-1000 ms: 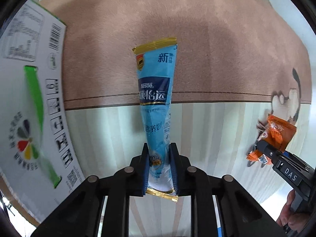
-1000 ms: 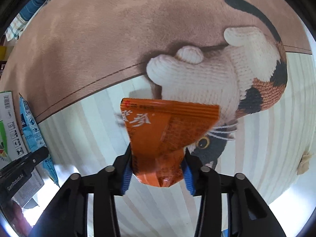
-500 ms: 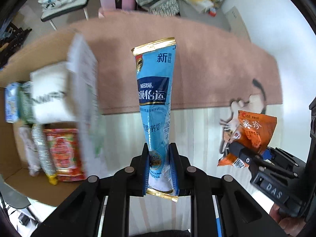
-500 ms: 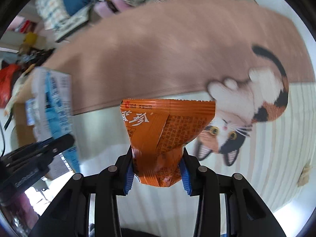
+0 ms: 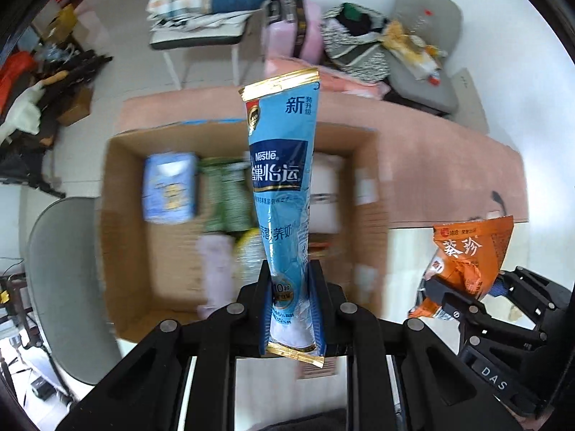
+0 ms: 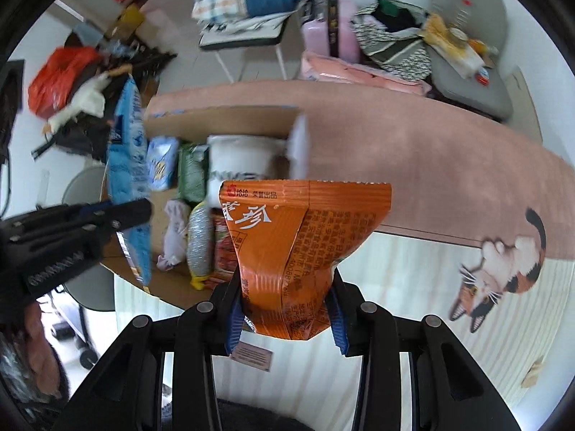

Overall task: Organize soft objects
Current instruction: 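Carry the tube and packet into the box and open both tools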

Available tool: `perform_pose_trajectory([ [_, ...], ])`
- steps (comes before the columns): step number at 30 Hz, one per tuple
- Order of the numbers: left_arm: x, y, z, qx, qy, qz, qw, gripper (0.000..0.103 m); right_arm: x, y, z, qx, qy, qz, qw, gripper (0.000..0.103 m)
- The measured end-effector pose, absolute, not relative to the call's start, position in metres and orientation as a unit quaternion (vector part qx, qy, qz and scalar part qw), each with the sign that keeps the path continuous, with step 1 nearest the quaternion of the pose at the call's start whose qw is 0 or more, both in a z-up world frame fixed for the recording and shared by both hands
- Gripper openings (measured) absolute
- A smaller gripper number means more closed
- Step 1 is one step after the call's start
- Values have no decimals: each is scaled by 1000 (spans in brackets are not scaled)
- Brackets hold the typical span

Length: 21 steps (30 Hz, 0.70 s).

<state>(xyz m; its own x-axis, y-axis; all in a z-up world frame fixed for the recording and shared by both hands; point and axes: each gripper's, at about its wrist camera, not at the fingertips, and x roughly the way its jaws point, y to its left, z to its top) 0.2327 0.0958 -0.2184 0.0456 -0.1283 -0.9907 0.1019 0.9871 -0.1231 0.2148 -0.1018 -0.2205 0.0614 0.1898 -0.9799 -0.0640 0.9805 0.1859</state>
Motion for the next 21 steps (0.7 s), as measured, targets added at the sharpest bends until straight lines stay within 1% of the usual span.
perform_pose_trajectory([
  [8, 236, 154, -282, 0, 726, -49, 686, 16, 224, -31, -287, -14, 726, 73, 684, 41],
  [10, 239, 163, -300, 2, 732, -37, 680, 19, 226, -24, -310, -33, 745, 66, 662, 42],
  [11, 241, 165, -311, 7, 740, -33, 672, 19, 226, -22, -323, -37, 760, 59, 647, 44],
  [12, 241, 169, -321, 4, 749, -29, 662, 21, 227, -21, -336, -39, 769, 51, 636, 47],
  [13, 242, 173, -331, -1, 758, -25, 652, 22, 227, -21, -344, -50, 774, 45, 630, 58],
  [14, 242, 176, -338, -7, 766, -25, 642, 22, 226, -20, -348, -53, 776, 38, 628, 63],
  [15, 242, 178, -344, -10, 769, -28, 638, 24, 226, -18, -349, -44, 775, 39, 629, 70],
  [16, 242, 179, -347, -5, 771, -24, 637, 32, 225, -17, -349, -41, 775, 41, 630, 76],
  [18, 241, 181, -350, -3, 770, -27, 637, 32, 227, -14, -349, -37, 773, 38, 632, 80],
  [21, 239, 185, -349, -13, 769, -28, 638, 45, 230, -12, -350, -29, 774, 32, 632, 85],
])
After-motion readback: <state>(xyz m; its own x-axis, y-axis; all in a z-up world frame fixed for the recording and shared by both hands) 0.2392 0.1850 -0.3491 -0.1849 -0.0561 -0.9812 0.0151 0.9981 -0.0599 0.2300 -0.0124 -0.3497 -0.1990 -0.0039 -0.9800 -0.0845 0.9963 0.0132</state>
